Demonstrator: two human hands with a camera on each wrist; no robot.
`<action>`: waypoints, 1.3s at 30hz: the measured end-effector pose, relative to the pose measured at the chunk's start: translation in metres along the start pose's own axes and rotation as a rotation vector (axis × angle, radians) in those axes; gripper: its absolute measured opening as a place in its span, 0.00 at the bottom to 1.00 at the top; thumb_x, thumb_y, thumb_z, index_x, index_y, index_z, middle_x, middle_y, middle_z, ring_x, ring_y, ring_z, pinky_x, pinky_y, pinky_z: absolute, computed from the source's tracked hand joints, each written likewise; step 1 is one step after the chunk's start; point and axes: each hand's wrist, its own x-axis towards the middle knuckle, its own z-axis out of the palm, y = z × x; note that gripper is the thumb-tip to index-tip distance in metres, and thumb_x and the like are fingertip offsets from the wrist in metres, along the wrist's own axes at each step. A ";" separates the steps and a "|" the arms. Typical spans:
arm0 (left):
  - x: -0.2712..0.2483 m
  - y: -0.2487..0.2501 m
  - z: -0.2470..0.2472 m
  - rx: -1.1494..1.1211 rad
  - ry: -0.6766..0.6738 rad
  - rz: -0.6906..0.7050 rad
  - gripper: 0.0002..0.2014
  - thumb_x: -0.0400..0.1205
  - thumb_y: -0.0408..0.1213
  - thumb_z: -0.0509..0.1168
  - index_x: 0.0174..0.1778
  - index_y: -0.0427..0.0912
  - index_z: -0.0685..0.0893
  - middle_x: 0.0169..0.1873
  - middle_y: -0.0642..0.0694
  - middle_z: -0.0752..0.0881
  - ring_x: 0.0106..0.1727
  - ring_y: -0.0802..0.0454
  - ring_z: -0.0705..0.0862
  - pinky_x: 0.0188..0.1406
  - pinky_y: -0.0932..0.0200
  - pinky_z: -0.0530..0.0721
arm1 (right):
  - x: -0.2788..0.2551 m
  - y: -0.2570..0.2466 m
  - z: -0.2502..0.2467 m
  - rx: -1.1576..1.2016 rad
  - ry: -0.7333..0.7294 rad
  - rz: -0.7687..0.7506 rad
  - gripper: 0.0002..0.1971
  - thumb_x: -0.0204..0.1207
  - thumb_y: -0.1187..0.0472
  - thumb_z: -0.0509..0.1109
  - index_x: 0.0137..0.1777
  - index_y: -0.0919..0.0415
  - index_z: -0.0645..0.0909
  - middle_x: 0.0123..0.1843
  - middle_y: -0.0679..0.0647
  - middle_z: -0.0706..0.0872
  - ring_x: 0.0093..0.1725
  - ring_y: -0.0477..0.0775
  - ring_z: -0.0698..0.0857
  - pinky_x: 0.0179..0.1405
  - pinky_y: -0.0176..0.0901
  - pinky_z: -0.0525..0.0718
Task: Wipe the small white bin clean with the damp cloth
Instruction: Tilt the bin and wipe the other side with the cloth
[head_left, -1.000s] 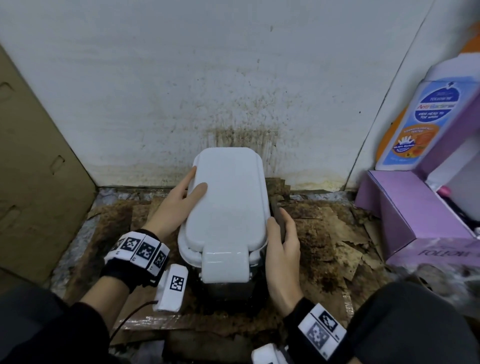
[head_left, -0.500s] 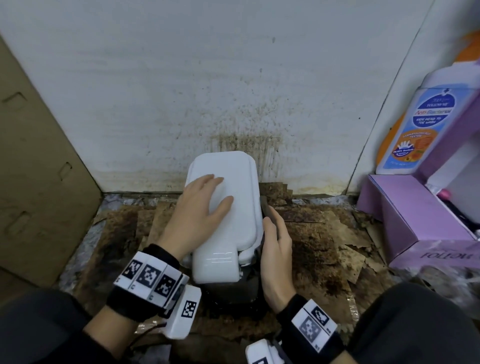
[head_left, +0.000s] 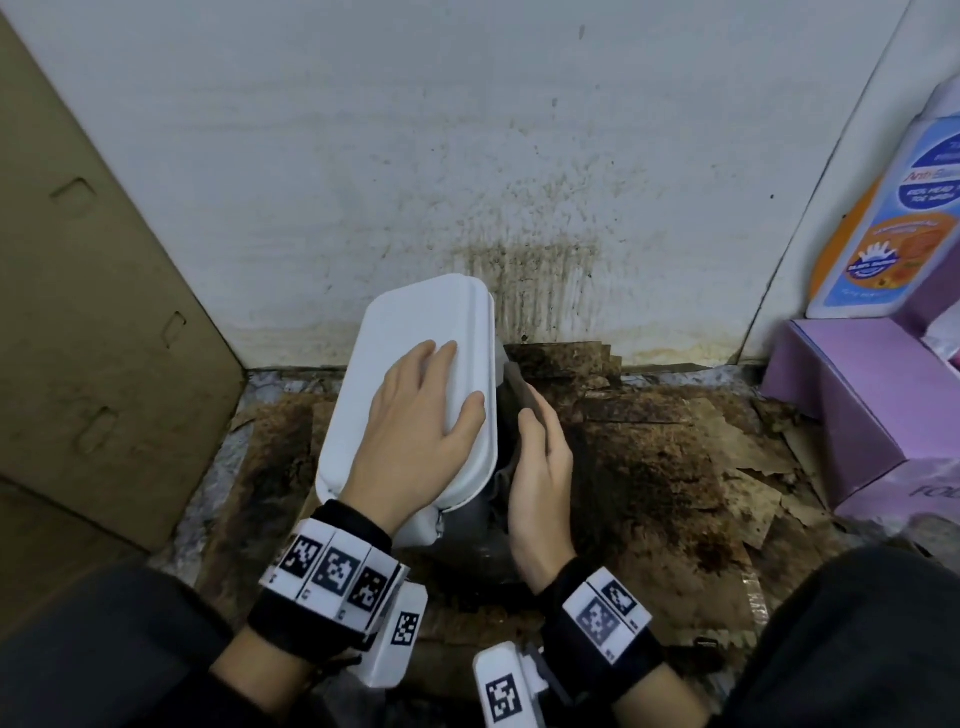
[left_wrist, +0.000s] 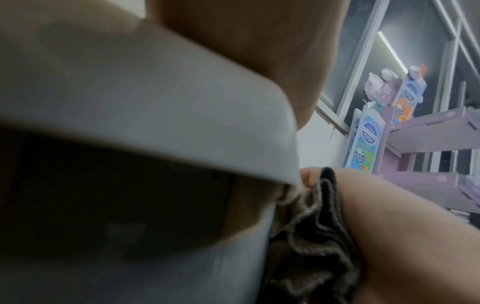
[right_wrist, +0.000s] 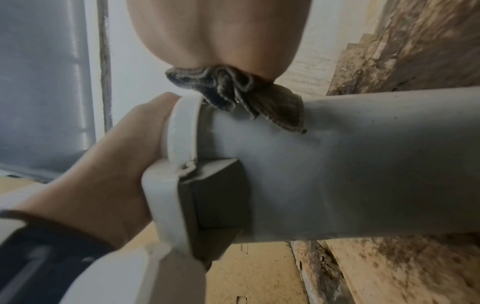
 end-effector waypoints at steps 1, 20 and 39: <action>0.000 -0.001 0.000 -0.004 0.007 -0.003 0.30 0.89 0.56 0.54 0.88 0.51 0.60 0.86 0.51 0.60 0.87 0.53 0.55 0.86 0.47 0.58 | 0.002 0.004 0.000 0.007 0.022 -0.002 0.19 0.94 0.57 0.58 0.82 0.51 0.77 0.76 0.45 0.85 0.75 0.44 0.83 0.78 0.49 0.81; 0.004 -0.019 -0.004 -0.027 0.046 -0.006 0.31 0.84 0.54 0.55 0.84 0.47 0.66 0.81 0.47 0.68 0.84 0.49 0.64 0.83 0.42 0.64 | -0.001 0.071 0.001 -0.410 -0.175 -0.265 0.25 0.95 0.52 0.45 0.91 0.48 0.60 0.92 0.41 0.62 0.91 0.38 0.56 0.92 0.56 0.57; 0.002 -0.028 -0.011 -0.034 0.004 -0.017 0.34 0.83 0.54 0.54 0.87 0.47 0.62 0.85 0.50 0.63 0.86 0.51 0.59 0.86 0.45 0.58 | 0.020 0.161 -0.083 -0.454 -0.008 0.237 0.26 0.95 0.54 0.48 0.92 0.51 0.58 0.92 0.47 0.60 0.91 0.47 0.59 0.92 0.53 0.54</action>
